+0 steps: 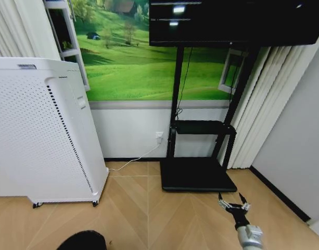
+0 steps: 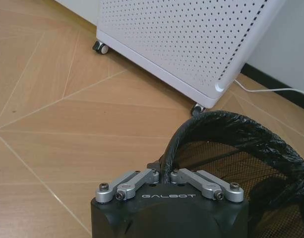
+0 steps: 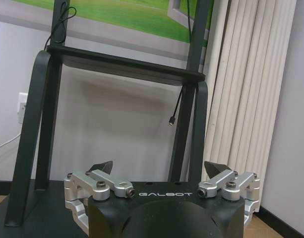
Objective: Pick up the trash bin and place the garbage on the floor into it.
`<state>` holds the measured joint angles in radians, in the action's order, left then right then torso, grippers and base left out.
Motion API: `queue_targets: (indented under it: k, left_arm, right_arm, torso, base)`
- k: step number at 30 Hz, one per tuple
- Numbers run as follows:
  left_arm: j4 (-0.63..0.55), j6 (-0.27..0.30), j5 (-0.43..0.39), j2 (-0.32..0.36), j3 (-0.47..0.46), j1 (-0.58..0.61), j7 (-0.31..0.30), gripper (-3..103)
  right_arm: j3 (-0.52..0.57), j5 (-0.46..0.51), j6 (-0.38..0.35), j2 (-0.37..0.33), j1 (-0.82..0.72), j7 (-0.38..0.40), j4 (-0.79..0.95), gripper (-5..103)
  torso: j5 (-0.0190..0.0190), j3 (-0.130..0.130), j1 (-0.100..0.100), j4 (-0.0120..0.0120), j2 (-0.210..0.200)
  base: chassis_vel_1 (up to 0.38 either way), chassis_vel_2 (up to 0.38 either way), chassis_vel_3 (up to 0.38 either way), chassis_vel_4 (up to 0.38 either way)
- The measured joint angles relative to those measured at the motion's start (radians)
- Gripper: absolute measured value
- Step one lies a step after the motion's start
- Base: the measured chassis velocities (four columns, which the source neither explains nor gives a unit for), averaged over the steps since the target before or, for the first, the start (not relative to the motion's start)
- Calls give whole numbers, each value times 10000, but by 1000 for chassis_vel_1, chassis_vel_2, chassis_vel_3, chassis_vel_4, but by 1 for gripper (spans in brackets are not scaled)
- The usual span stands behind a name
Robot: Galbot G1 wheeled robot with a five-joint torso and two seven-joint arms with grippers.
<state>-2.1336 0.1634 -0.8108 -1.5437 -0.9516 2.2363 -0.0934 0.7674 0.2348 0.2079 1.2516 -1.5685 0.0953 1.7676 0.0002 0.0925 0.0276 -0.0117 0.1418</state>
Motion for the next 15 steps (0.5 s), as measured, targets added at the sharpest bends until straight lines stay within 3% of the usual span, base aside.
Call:
queue_targets:
  k: [11,15]
  left_arm:
    - [-64,-399,125,-139,-122,979,-250,5]
    - [266,-910,571,-165,-502,1122,-269,5]
  right_arm:
    - [-162,128,-197,-135,688,18,-323,100]
    - [-216,186,-168,-121,850,18,-582,100]
  torso:
    - [-2,0,1,0,0]
    - [-1,0,1,1,-1]
  base:
    - [0,0,0,0]
    - [0,0,0,0]
